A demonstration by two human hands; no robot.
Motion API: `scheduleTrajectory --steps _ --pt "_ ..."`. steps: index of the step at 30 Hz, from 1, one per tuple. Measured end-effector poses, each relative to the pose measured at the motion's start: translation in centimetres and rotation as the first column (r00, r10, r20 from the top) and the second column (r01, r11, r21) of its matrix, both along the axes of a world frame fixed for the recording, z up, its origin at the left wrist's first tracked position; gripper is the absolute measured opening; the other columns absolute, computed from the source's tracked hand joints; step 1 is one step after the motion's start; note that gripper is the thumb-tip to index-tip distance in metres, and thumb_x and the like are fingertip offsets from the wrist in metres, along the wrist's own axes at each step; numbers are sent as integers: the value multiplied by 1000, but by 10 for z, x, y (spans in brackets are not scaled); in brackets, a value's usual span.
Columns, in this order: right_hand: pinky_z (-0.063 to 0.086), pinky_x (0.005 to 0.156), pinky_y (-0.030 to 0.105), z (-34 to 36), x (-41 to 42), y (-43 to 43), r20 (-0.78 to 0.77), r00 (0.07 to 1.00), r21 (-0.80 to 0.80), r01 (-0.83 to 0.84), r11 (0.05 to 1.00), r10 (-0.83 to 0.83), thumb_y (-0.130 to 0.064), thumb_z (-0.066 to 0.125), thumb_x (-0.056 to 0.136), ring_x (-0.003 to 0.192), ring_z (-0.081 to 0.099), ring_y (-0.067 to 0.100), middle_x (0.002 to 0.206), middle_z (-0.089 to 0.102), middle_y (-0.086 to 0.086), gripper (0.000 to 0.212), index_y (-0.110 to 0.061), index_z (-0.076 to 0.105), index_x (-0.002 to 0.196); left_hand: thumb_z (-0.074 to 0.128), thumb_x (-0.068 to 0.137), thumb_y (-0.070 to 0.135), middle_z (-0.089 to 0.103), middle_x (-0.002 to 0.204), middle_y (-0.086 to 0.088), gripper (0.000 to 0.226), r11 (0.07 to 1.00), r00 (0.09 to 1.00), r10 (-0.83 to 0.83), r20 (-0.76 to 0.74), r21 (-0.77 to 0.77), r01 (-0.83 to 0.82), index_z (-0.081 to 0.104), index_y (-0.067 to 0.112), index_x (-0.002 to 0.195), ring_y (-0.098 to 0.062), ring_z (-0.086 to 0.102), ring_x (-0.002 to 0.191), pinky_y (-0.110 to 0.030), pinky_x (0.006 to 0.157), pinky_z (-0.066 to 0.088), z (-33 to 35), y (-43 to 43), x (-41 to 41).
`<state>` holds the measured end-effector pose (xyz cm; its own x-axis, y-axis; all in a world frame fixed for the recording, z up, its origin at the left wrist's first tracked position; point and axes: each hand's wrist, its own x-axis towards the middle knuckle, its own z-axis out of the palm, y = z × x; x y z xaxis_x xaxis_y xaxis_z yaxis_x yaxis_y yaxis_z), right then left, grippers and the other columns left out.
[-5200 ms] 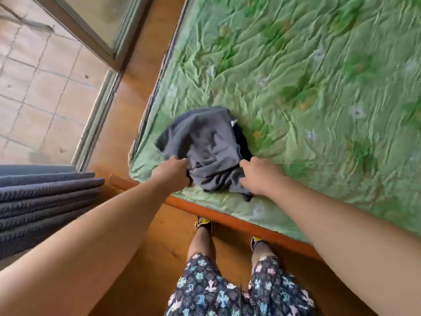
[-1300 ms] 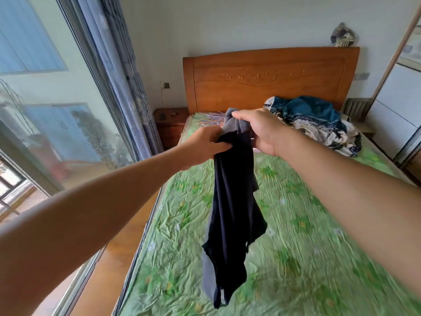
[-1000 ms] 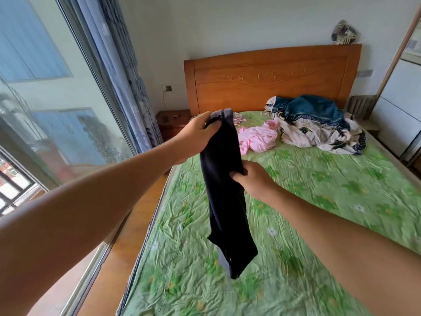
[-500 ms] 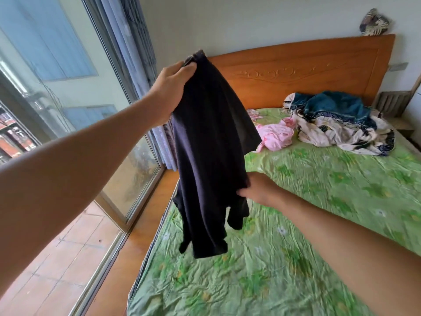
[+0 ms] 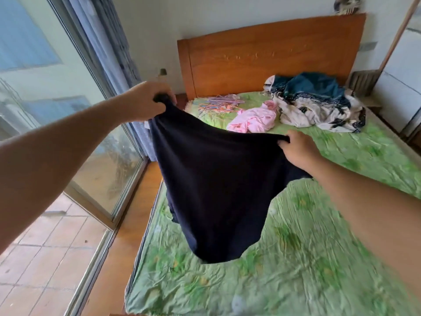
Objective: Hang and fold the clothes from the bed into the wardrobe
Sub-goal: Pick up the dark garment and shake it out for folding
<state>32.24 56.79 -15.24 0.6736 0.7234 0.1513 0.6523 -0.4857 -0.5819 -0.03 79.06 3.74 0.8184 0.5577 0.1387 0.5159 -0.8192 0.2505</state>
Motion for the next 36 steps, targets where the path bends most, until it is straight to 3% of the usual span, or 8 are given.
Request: scheduleTrajectory --steps 2,6,10,16,24,31,33,36 --pt "38 68 36 6 8 -13 58 997 -42 44 998 -42 -32 61 96 78 49 28 83 55 6 22 -12 57 88 54 78 -3 65 93 -6 31 1000 995 -19 -98 -16 17 63 25 86 -32 64 85 -43 77 56 -17 8 4" --pt "39 62 36 14 19 -45 113 987 -132 126 983 -111 -36 64 92 76 55 31 73 54 4 30 -17 50 72 59 77 -4 57 75 0 23 996 990 -85 -113 -19 83 59 19 77 -23 53 73 -27 63 39 -58 17 24" --pt "47 66 36 20 33 -69 129 983 -253 163 954 -134 -24 59 83 77 55 29 80 57 2 6 -19 57 80 57 73 -9 56 72 8 28 983 986 -162 -50 -98 156 55 19 69 -11 49 67 -25 62 38 -86 24 52" --pt "33 53 29 13 85 -69 215 972 -414 182 892 -99 -15 56 77 68 51 23 79 55 5 7 -20 51 75 49 70 -17 61 84 -19 23 956 968 -249 -30 -166 241 58 2 79 -28 52 80 -36 76 43 -110 45 102" --pt "38 63 34 -19 185 5 188 981 -459 50 887 42 -6 54 85 82 52 31 88 53 8 19 -16 42 75 53 70 -11 63 75 0 33 998 998 -39 -56 -42 36 68 17 80 -27 59 80 -31 72 44 -145 102 181" --pt "40 71 37 38 263 106 300 952 -248 15 969 62 1 52 82 93 55 39 101 54 21 9 -7 48 83 51 75 -6 66 86 -4 33 971 968 214 127 78 -225 70 20 83 -31 60 87 -33 76 49 -100 172 254" --pt "43 77 41 79 280 127 387 922 -117 34 993 14 0 52 82 98 56 42 108 53 23 16 -4 56 98 49 76 -10 68 87 -10 35 955 928 271 255 47 -292 72 14 89 -32 64 77 -32 66 57 -61 189 269" --pt "43 75 40 137 294 138 466 882 29 69 997 -75 -4 53 87 97 56 41 112 53 19 19 -6 57 106 50 76 -11 67 84 -6 37 950 886 253 388 72 -303 68 20 83 -25 61 74 -18 52 47 -4 197 278"
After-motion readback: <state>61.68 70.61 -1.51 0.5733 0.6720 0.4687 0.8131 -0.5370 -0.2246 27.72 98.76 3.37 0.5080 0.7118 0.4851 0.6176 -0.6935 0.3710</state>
